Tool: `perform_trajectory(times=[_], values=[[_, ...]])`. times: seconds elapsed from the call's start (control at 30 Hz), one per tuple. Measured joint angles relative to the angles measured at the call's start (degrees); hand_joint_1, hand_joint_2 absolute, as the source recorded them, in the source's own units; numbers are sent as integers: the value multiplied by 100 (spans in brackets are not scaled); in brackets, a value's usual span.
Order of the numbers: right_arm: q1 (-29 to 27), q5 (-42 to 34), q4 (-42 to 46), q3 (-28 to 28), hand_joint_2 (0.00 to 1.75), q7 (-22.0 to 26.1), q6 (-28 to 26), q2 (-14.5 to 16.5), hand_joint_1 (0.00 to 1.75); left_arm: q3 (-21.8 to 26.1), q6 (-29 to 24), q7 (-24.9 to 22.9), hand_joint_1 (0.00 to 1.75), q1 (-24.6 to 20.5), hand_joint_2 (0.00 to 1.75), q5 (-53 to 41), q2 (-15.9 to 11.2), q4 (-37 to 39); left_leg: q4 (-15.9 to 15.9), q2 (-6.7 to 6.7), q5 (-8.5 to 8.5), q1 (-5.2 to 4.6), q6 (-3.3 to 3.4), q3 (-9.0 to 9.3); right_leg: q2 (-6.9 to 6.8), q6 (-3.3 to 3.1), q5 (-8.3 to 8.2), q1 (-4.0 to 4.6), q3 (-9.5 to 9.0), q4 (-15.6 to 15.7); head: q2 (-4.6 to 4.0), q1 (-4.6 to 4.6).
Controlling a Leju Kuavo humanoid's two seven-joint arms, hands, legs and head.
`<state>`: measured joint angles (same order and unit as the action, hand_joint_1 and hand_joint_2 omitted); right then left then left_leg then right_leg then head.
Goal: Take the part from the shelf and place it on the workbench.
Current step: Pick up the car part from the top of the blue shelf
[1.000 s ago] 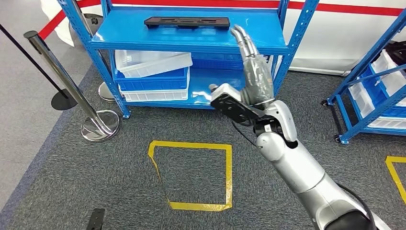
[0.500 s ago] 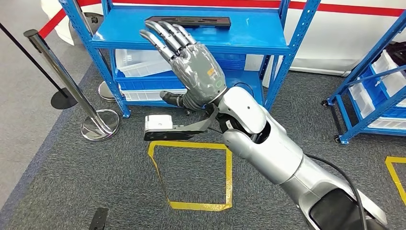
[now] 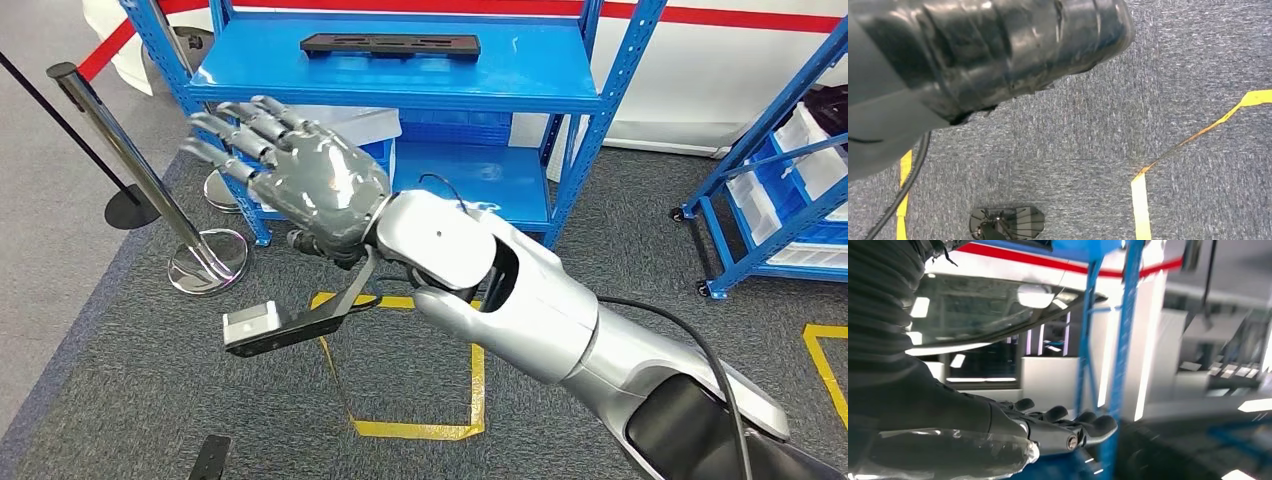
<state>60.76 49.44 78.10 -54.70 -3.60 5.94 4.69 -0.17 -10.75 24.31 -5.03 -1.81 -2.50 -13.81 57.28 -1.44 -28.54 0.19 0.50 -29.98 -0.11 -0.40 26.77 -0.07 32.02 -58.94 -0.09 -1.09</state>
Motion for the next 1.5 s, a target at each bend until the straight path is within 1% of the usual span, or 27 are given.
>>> perform_trajectory(times=[0.23, 0.43, 0.5, 0.57, 0.63, 0.7, 0.73, 0.77, 0.8, 0.83, 0.87, 0.9, 0.93, 0.97, 1.07, 1.1, 1.13, 1.17, 1.23, 1.27, 1.3, 1.33, 1.37, 1.4, 1.43, 1.47, 1.5], values=[[250, 6, -373, -560, 175, 5, 711, 267, 0, -148, 21, 65, 0, 8, 0, 70, -14, 0, 7, 0, 0, -2, 0, -3, -2, 2, -2, -2, 0, 4, 0, 1], [321, -80, -608, -800, 175, -1, 799, 345, 0, -272, 62, 94, 0, 13, 0, 74, -33, 0, 52, -1, -5, -8, 9, -38, -3, 29, -22, -13, 13, 13, 0, -1], [333, -219, -655, -851, 87, 0, 832, 351, 0, -307, 64, 90, 0, 15, 0, 72, -38, 0, 59, -1, -1, -9, 27, -52, -2, 52, -37, -14, 14, 27, 0, -1], [342, -467, -690, -885, 0, 7, 911, 360, 0, -330, 65, 78, 0, 16, 0, 74, -39, 1, -20, 5, 49, 36, 82, -23, 1, 89, -11, 1, 41, -1, 0, 3], [351, -863, -724, -898, 0, 44, 1033, 367, 0, -355, 64, 52, 0, 15, 0, 80, -38, 2, -111, 16, 104, 83, 133, 20, 5, 122, 159, 8, 203, -307, 0, 25], [343, -1415, -775, -920, 0, 90, 1151, 370, 0, -391, 58, 10, 0, 17, 0, 98, -39, 2, -124, 23, 113, 82, 142, 26, 4, 146, 417, -18, 588, -1015, 0, 40], [336, -1655, -803, -945, 0, 97, 1175, 371, 0, -408, 53, -10, 0, 20, 0, 110, -39, 3, -122, 21, 109, 82, 140, 25, 4, 153, 482, -31, 777, -1326, 0, 40], [328, -1873, -831, -979, 0, 92, 1174, 371, 0, -427, 48, -31, 0, 23, 0, 121, -40, 3, -117, 18, 101, 83, 135, 29, 3, 156, 471, -42, 930, -1537, 0, 40], [325, -2002, -850, -1016, 0, 68, 1122, 371, 0, -444, 45, -48, 0, 27, 0, 127, -40, 4, -109, 12, 84, 86, 124, 41, 4, 152, 322, -48, 963, -1483, 0, 40], [324, -2056, -860, -1046, 0, 23, 1016, 371, 0, -458, 46, -68, 0, 29, 0, 125, -39, 5, -95, 3, 57, 90, 108, 61, 4, 140, 81, -49, 889, -1214, 0, 40], [323, -2063, -863, -1069, 0, -33, 875, 371, 0, -469, 52, -89, 0, 31, 0, 120, -38, 7, -76, -4, 20, 96, 82, 84, 8, 121, -166, -48, 765, -848, 0, 41], [320, -2025, -864, -1084, 0, -93, 707, 369, 0, -482, 63, -109, 0, 32, 0, 116, -37, 9, -63, -9, -15, 100, 53, 79, 25, 98, -351, -42, 642, -520, 0, 38], [318, -1953, -857, -1094, 0, -148, 538, 369, 0, -496, 91, -130, 0, 31, 0, 117, -36, 11, -39, -12, -42, 95, 18, 63, 43, 71, -430, -33, 544, -270, 0, 35], [311, -1868, -849, -1100, 0, -189, 404, 368, 0, -510, 130, -145, 0, 28, 0, 125, -36, 13, -20, -9, -56, 94, -18, 29, 62, 40, -413, -20, 508, -154, 0, 31], [243, -1579, -802, -1107, 0, -251, 162, 362, 0, -548, 344, -180, 0, 35, 0, 213, -34, 17, -3, 5, -80, 96, -107, -28, 88, -39, -336, -8, 499, -63, 0, 25], [218, -1494, -782, -1107, 0, -256, 132, 361, 0, -555, 421, -188, 0, 38, 0, 255, -33, 17, 50, 20, -126, 99, -127, -48, 86, -60, -330, -17, 486, -48, 0, 23], [200, -1418, -766, -1108, 0, -255, 120, 362, 0, -559, 481, -193, 0, 35, 0, 286, -33, 17, 199, 35, -212, 99, -143, -113, 80, -82, -323, -28, 467, -34, 0, 20], [178, -1360, -755, -1110, 0, -251, 118, 366, 0, -560, 516, -195, 0, 29, 0, 311, -37, 17, 492, 51, -350, 99, -156, -260, 71, -104, -314, -32, 445, -26, 0, 18], [100, -1280, -752, -1116, 0, -243, 120, 368, 0, -560, 536, -195, 0, 27, 0, 348, -51, 18, 1311, 64, -630, 93, -175, -710, 54, -142, -289, -15, 414, -25, 0, 16], [52, -1259, -752, -1119, 0, -240, 121, 368, 0, -561, 535, -196, 0, 33, 0, 362, -58, 19, 1636, 65, -686, 92, -181, -921, 50, -156, -278, -5, 398, -26, 0, 17], [15, -1246, -752, -1121, 0, -239, 121, 368, 0, -561, 527, -198, 0, 39, 0, 371, -62, 19, 1741, 67, -617, 92, -180, -1035, 49, -165, -266, 3, 382, -27, 0, 16], [-6, -1243, -750, -1122, 0, -239, 123, 370, 0, -562, 512, -204, 0, 42, 0, 372, -66, 20, 1613, 69, -439, 92, -171, -1037, 51, -169, -253, 8, 360, -30, 0, 16], [-13, -1237, -746, -1122, 0, -240, 128, 373, 0, -562, 492, -214, 0, 41, 0, 371, -69, 20, 1287, 73, -188, 90, -155, -934, 53, -168, -239, 11, 333, -31, 0, 17], [-14, -1227, -743, -1122, 0, -242, 137, 378, 0, -562, 469, -224, 0, 37, 0, 366, -74, 20, 873, 84, 47, 86, -132, -779, 55, -160, -223, 13, 307, -33, 0, 17], [-13, -1209, -739, -1122, 0, -247, 150, 384, 0, -563, 450, -234, 0, 29, 0, 361, -78, 20, 506, 93, 207, 69, -109, -625, 57, -145, -209, 23, 294, -40, 0, 17], [-13, -1186, -738, -1122, 0, -255, 165, 390, 0, -566, 435, -244, 0, 20, 0, 357, -80, 20, 259, 99, 291, 53, -86, -523, 59, -123, -205, 31, 294, -41, 0, 19], [-17, -1166, -738, -1123, 0, -262, 178, 393, 0, -569, 427, -250, 0, 15, 0, 355, -82, 20, 140, 100, 305, 36, -65, -478, 60, -99, -207, 38, 301, -40, 0, 23]])
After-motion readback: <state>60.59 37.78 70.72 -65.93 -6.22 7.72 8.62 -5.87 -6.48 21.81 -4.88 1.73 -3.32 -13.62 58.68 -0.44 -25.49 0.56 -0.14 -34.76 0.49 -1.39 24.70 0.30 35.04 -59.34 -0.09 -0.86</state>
